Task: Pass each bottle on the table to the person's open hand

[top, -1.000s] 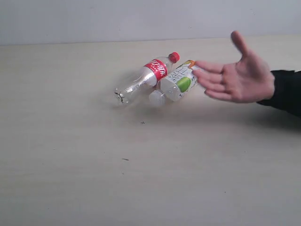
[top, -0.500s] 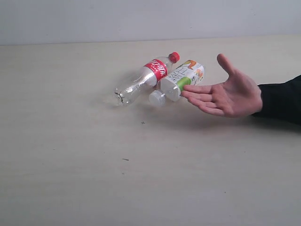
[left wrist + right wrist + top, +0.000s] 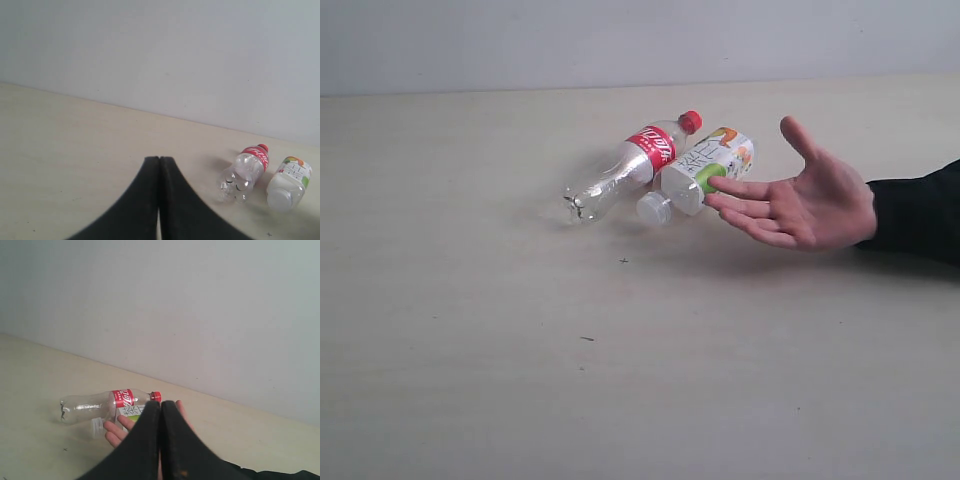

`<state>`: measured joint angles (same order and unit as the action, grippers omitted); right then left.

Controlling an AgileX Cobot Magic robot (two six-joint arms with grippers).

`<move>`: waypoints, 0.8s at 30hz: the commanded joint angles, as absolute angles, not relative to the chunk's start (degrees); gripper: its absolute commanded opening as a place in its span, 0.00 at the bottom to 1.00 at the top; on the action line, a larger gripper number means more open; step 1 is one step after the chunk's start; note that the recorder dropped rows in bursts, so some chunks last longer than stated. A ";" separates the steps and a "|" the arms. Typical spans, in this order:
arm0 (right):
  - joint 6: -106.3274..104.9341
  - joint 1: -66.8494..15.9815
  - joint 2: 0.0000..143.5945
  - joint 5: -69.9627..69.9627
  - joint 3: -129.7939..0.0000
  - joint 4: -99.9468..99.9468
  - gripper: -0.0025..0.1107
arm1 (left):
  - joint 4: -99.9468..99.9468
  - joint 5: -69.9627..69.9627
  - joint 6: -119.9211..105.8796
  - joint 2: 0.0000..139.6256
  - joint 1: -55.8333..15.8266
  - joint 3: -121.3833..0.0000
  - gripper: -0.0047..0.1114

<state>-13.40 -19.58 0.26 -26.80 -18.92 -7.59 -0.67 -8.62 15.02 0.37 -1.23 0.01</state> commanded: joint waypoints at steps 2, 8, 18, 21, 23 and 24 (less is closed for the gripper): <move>-13.48 -19.33 0.00 -26.88 -18.64 -7.57 0.02 | -0.99 -8.42 14.79 0.00 -1.56 0.00 0.04; -13.48 -19.33 0.00 -26.88 -18.64 -7.57 0.02 | -0.99 -8.42 14.79 0.00 -1.56 0.00 0.04; -13.48 -19.33 0.00 -26.88 -18.64 -7.57 0.02 | -1.17 -5.21 15.66 0.00 -1.56 0.00 0.04; -13.48 -19.33 0.00 -26.88 -18.64 -7.57 0.02 | -1.42 -3.39 18.66 0.00 -1.56 0.00 0.04; -13.48 -19.33 0.00 -26.88 -18.64 -7.57 0.02 | -1.42 -1.17 19.30 0.00 -1.56 0.00 0.04; -13.48 -19.33 0.00 -26.88 -18.64 -7.57 0.02 | -1.42 0.37 19.77 0.00 -1.56 0.00 0.04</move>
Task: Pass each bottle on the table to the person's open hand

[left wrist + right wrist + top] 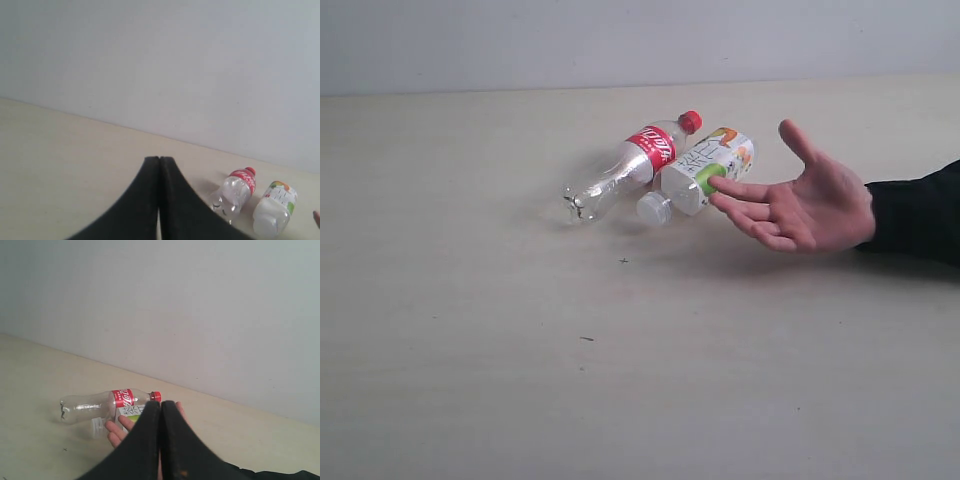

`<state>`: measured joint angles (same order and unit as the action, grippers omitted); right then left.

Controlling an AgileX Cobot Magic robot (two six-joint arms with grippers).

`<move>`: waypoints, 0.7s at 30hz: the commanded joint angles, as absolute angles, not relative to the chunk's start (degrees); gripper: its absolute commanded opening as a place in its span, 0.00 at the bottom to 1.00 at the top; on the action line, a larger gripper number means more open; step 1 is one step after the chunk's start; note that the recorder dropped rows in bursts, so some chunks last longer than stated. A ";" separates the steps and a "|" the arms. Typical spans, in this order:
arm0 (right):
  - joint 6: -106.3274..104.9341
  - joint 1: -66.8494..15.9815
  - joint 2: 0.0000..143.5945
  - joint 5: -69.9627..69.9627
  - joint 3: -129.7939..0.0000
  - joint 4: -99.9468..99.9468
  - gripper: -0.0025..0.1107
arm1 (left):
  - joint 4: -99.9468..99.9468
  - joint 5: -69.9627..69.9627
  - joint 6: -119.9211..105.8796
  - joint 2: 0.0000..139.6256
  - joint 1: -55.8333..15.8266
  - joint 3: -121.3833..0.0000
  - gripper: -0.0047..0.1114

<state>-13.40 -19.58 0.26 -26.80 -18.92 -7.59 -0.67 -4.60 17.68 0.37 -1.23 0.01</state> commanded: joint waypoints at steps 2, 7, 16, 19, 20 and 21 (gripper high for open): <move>-13.48 -19.33 0.00 -26.88 -18.64 -7.57 0.02 | -1.42 4.70 20.48 0.00 -1.56 0.00 0.04; -13.48 -19.33 0.00 -26.88 -18.64 -7.57 0.02 | -1.27 17.49 19.94 0.00 -1.56 0.00 0.04; -13.48 -19.33 0.00 -26.88 -18.64 -7.57 0.02 | -0.81 29.82 19.35 0.00 -1.56 0.00 0.04; -13.48 -19.33 0.00 -26.88 -18.64 -7.57 0.02 | -0.81 33.73 19.65 3.91 -1.56 -0.23 0.04; -13.48 -19.33 0.00 -26.88 -18.64 -7.57 0.02 | -0.81 32.91 18.93 6.38 -1.56 -1.88 0.04; -13.48 -19.33 0.00 -26.88 -18.64 -7.57 0.02 | -0.81 31.36 17.81 12.15 -1.56 -6.24 0.04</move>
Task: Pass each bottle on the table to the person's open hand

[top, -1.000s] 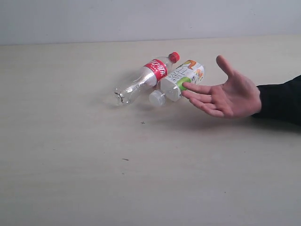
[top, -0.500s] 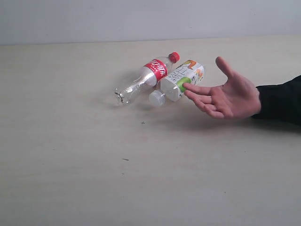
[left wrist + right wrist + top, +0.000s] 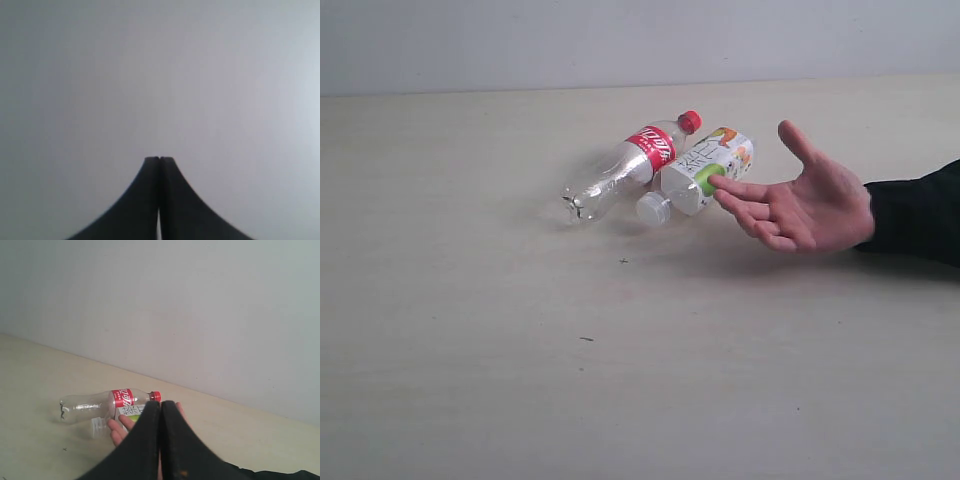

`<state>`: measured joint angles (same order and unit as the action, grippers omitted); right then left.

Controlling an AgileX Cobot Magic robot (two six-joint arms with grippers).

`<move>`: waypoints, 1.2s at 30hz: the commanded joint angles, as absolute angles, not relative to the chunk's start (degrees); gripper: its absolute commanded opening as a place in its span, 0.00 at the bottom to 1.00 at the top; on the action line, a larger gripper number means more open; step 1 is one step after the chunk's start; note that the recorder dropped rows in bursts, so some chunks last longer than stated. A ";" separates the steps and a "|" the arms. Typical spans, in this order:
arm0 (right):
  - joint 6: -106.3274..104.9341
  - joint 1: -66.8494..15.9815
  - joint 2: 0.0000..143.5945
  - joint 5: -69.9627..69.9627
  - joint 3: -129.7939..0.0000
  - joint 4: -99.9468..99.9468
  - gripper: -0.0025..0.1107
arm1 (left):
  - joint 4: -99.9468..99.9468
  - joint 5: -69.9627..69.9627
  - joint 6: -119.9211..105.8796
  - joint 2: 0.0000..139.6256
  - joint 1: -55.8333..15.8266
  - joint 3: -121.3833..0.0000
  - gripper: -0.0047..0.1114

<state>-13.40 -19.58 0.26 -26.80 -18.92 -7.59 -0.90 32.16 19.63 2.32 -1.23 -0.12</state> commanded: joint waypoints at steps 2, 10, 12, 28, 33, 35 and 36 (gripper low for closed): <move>-13.48 -19.33 0.00 -26.88 -18.64 -7.57 0.02 | -0.51 30.78 16.44 25.19 -1.56 -14.37 0.04; -13.48 -19.33 0.00 -26.88 -18.64 -7.57 0.02 | 16.80 -9.04 17.99 73.31 -1.59 -57.93 0.04; -13.48 -19.33 0.00 -26.88 -18.64 -7.57 0.02 | 16.80 -20.29 12.33 81.53 -1.59 -66.76 0.04; -13.48 -19.33 0.00 -26.88 -18.64 -7.57 0.02 | -9.37 -67.08 -19.40 111.27 -2.95 -107.95 0.04; -13.48 -19.33 0.00 -26.88 -18.64 -7.57 0.02 | -11.80 -66.64 -20.82 119.41 -7.19 -114.80 0.04; -13.48 -19.33 0.00 -26.88 -18.64 -7.57 0.02 | -11.80 -66.03 -22.75 122.22 -9.39 -116.38 0.04; -13.48 -19.33 0.00 -26.88 -18.64 -7.57 0.02 | -11.80 -65.77 -23.37 123.72 -10.45 -117.08 0.04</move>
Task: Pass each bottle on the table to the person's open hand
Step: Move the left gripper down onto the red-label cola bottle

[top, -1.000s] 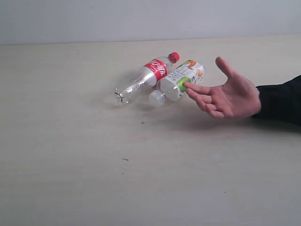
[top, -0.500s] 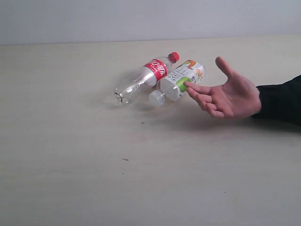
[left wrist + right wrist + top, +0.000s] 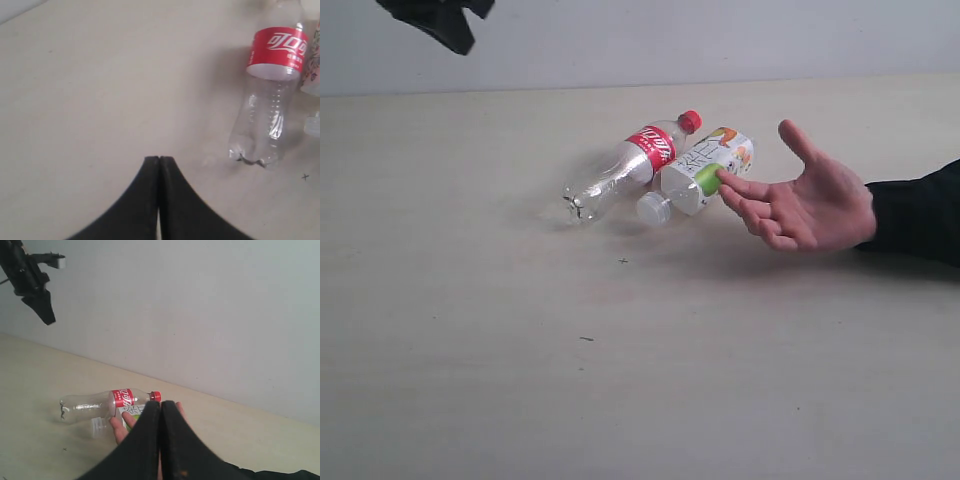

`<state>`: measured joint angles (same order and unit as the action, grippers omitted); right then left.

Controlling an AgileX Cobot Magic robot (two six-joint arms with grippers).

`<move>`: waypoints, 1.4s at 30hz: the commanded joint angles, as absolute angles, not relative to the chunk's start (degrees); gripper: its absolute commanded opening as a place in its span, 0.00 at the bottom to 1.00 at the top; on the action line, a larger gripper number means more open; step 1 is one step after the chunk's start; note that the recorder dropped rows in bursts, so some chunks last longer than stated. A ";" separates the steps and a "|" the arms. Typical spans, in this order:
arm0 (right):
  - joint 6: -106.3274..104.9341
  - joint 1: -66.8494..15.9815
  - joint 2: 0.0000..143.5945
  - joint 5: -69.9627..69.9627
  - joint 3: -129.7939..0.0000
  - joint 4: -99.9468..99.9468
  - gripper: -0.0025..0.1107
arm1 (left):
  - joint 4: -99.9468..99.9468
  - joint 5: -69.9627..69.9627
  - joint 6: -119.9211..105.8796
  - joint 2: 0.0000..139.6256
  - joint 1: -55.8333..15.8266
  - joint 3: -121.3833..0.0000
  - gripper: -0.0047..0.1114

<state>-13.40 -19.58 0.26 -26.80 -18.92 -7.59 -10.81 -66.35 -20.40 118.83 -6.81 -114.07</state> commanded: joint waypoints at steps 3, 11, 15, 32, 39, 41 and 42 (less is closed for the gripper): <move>-13.48 -19.33 0.00 -26.88 -18.64 -7.57 0.02 | -11.80 -65.28 -24.11 127.54 -13.05 -118.87 0.04; -13.48 -19.33 0.00 -26.88 -18.64 -7.57 0.02 | -11.56 -64.87 -23.54 132.35 -16.81 -122.59 0.36; -13.48 -19.33 0.00 -26.88 -18.64 -7.57 0.02 | -11.56 -63.22 -23.80 133.13 -18.31 -122.59 0.56; -13.48 -19.33 0.00 -26.88 -18.64 -7.57 0.02 | -9.14 -60.78 -23.80 136.34 -22.10 -122.59 0.71; -13.48 -19.33 0.00 -26.88 -18.64 -7.57 0.02 | -8.85 -60.23 -24.61 138.50 -22.10 -122.59 0.71; -13.48 -19.33 0.00 -26.88 -18.64 -7.57 0.02 | -8.75 -60.23 -25.33 138.85 -22.10 -122.59 0.71; -13.48 -19.33 0.00 -26.88 -18.64 -7.57 0.02 | -8.75 -60.06 -25.46 138.99 -22.10 -122.59 0.71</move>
